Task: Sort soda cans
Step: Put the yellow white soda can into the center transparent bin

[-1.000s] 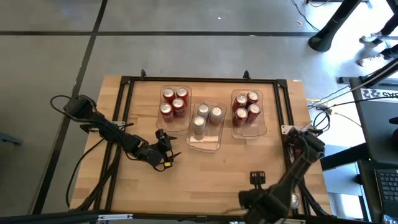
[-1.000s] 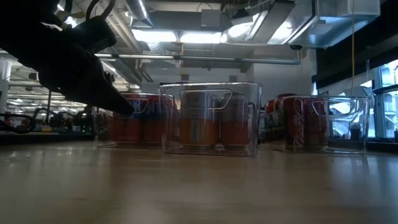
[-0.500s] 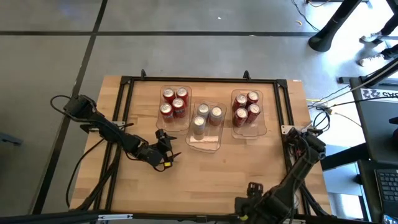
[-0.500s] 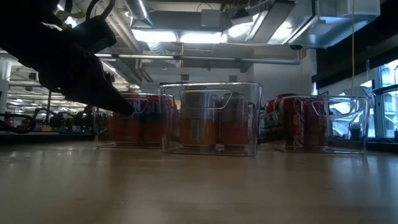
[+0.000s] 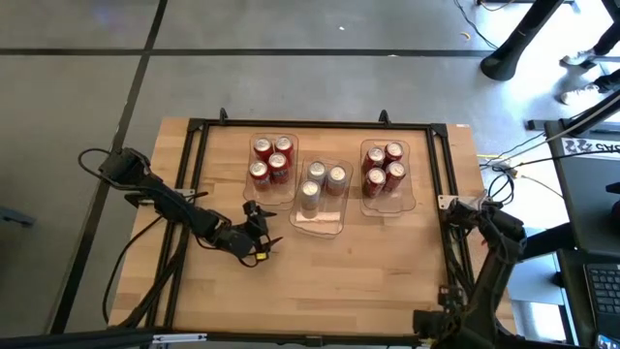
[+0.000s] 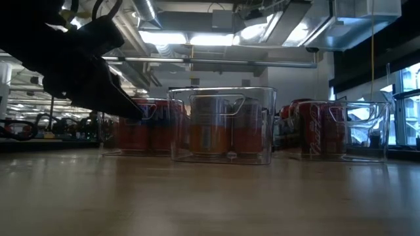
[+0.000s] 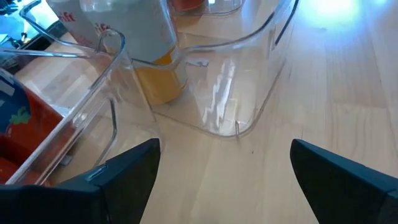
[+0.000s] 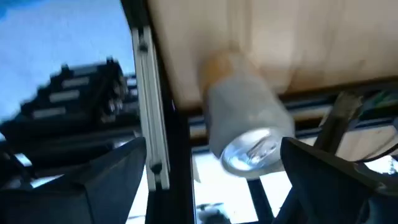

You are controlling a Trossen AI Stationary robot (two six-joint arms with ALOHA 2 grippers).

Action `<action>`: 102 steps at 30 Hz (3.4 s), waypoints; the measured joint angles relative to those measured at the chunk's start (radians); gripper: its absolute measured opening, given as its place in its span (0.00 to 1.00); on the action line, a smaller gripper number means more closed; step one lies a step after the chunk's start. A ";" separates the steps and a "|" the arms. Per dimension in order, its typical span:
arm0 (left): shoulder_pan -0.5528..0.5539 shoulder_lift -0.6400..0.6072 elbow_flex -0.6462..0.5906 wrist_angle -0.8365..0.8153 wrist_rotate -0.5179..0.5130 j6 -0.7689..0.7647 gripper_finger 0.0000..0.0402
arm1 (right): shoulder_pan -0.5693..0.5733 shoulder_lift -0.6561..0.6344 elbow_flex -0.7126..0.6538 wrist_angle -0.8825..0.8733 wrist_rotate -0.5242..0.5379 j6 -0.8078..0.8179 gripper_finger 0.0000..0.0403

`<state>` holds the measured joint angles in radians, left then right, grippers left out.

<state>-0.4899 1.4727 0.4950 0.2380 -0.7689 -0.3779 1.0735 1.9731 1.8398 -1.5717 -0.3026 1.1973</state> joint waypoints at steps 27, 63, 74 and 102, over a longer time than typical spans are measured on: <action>0.001 0.000 0.000 0.035 0.000 -0.020 0.86 | 0.020 -0.006 -0.113 0.001 -0.003 0.121 0.92; 0.001 0.000 0.000 0.036 0.000 -0.029 0.86 | 0.068 -0.007 -0.335 0.212 -0.084 0.076 0.78; 0.001 0.000 0.000 0.036 0.000 -0.034 0.86 | -0.010 -0.007 -0.332 0.213 -0.068 0.075 0.72; -0.001 0.000 0.000 0.035 0.001 -0.080 0.86 | -0.339 -0.003 -0.143 0.083 0.262 -0.268 0.72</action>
<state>-0.4908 1.4727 0.4950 0.2729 -0.7681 -0.4579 0.7344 1.9697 1.6969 -1.4888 -0.0406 0.9294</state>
